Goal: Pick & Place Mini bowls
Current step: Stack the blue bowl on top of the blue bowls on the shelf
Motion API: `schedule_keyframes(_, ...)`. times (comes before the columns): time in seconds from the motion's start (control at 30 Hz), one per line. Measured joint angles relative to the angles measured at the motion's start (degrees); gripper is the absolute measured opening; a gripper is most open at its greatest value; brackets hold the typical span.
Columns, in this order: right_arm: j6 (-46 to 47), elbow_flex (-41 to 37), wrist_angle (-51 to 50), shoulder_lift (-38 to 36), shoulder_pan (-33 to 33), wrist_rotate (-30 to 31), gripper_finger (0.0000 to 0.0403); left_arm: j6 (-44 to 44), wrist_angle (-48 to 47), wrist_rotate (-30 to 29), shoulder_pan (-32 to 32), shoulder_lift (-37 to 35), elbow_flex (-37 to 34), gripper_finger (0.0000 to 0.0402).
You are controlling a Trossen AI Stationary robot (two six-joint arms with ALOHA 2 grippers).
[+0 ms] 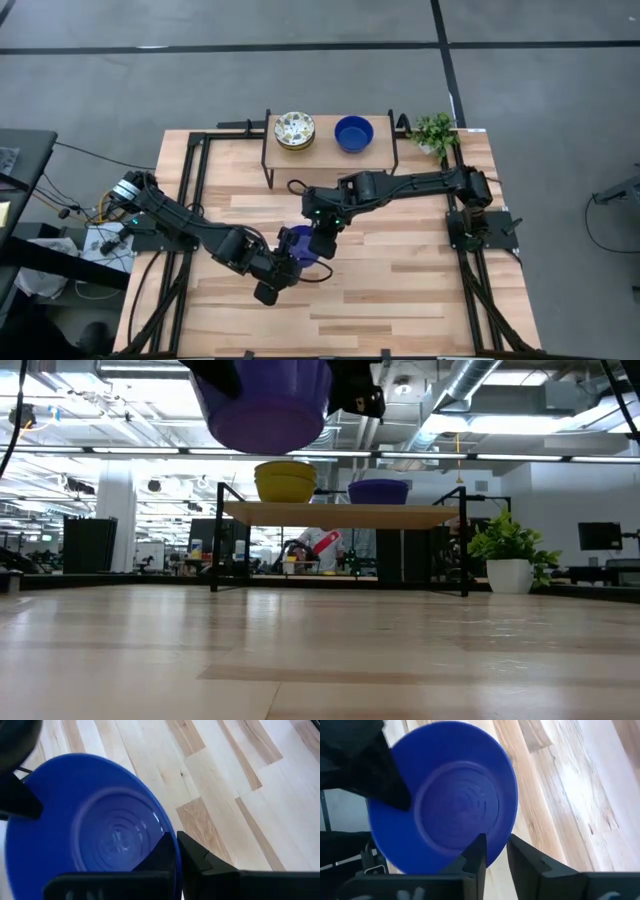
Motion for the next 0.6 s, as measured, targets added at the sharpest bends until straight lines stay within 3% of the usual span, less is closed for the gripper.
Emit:
schedule_keyframes(0.23,0.3,0.1,0.1,0.7,0.0,0.2,0.0008,-0.2,0.6,-0.1,0.0,0.1,0.0,0.0004)
schedule_keyframes(0.6,1.7,0.0,-0.8,0.8,0.1,0.0,0.0002,0.0,0.9,-0.3,0.0,0.1,0.0,0.0006)
